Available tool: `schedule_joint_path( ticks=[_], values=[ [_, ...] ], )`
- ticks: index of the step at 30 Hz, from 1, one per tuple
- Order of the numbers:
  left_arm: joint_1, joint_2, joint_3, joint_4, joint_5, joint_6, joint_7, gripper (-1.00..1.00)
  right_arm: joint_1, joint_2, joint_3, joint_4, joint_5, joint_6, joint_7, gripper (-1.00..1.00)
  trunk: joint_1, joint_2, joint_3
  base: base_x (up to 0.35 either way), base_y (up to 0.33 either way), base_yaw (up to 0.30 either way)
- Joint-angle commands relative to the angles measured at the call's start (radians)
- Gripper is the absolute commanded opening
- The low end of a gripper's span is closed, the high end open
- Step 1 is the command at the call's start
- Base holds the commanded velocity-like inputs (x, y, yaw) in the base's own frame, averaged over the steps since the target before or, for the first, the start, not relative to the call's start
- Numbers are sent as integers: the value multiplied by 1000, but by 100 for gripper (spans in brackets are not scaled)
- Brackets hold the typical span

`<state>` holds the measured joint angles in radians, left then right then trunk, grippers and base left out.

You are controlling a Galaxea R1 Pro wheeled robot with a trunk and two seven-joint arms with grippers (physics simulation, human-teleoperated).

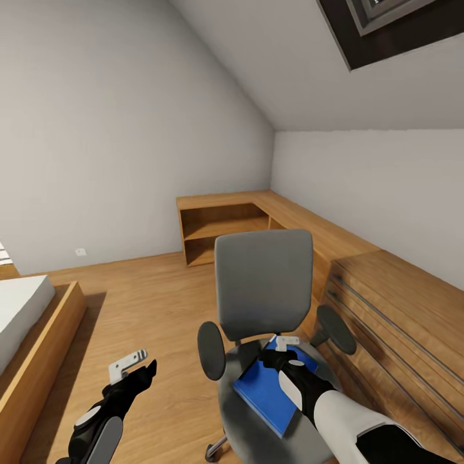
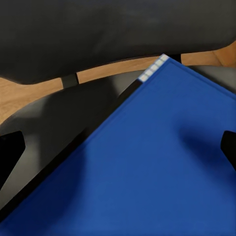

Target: In the bedroom, organize the workspace by keeping the computer under the desk, ensuring the monitor is on the desk, placing the keyboard on the desk next to the monitor, placing the mouse on the desk next to the keyboard, moving the folder from the swivel chair onto the desk next to the mouse, stacking the notebook on top of the folder with the pen on top of the notebook, and positioning the swivel chair next to the desk.

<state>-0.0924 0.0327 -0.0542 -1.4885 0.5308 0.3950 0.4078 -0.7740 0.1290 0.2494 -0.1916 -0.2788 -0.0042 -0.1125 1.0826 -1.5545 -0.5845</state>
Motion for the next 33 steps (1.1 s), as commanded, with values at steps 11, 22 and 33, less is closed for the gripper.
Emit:
schedule_joint_path(
  ticks=[11, 22, 33],
  values=[
    [0, 4, -3, 8, 9, 1, 8, 100, -1, 0, 9, 0, -9, 1, -6, 100, 0, -1, -1, 174, 91, 0],
    [0, 4, -4, 8, 9, 2, 8, 100, -1, 0, 10, 0, -8, 1, -6, 100, 0, -1, -1, 16, 9, 0],
    [-1, 3, -24, 8, 9, -4, 8, 100, -1, 0, 10, 0, -8, 1, -6, 100, 19, -36, -17, 0, 0, 0]
  ],
)
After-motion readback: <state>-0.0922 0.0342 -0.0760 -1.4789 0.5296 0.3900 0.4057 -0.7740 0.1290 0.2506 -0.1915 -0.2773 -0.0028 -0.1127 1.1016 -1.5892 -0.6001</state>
